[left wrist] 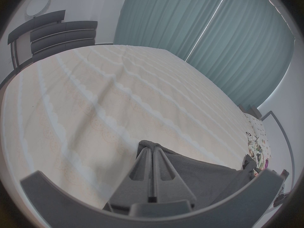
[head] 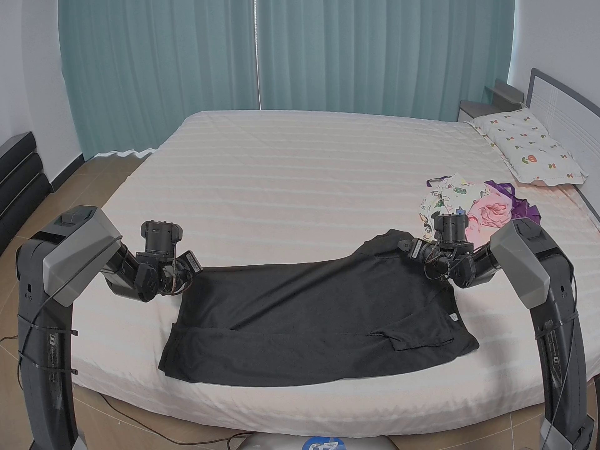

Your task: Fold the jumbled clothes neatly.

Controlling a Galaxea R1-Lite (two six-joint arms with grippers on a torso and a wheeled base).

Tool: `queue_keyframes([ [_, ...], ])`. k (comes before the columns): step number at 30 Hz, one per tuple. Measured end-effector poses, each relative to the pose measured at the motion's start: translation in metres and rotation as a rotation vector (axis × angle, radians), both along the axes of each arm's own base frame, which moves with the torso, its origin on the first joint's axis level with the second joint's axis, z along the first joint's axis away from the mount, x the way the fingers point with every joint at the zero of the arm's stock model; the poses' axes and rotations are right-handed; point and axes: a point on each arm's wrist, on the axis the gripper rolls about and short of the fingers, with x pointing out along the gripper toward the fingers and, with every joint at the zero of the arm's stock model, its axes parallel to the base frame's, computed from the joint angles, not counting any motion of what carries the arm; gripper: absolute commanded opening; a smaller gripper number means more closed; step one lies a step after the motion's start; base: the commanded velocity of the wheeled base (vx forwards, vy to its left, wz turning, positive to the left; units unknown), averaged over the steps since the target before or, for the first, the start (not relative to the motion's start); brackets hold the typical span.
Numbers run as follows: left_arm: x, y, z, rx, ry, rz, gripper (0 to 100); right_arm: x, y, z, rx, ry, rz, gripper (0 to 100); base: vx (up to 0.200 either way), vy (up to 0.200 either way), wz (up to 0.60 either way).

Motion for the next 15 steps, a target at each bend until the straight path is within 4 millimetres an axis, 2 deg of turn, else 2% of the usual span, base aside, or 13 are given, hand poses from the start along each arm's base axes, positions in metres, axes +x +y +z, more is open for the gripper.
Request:
queue_keyframes([
  [1,0.0,-0.0002,0.0004,0.0,-0.001,-0.001,0,0.0004,-0.0002,-0.0006,0.0,0.0,0.0,0,0.0,0.0,0.0],
  [15,0.0019,0.0004,0.0036,0.001,-0.013,0.001,0,0.0026,-0.0047,0.0077,0.061,-0.018,-0.038,0,0.0,0.0,0.0],
])
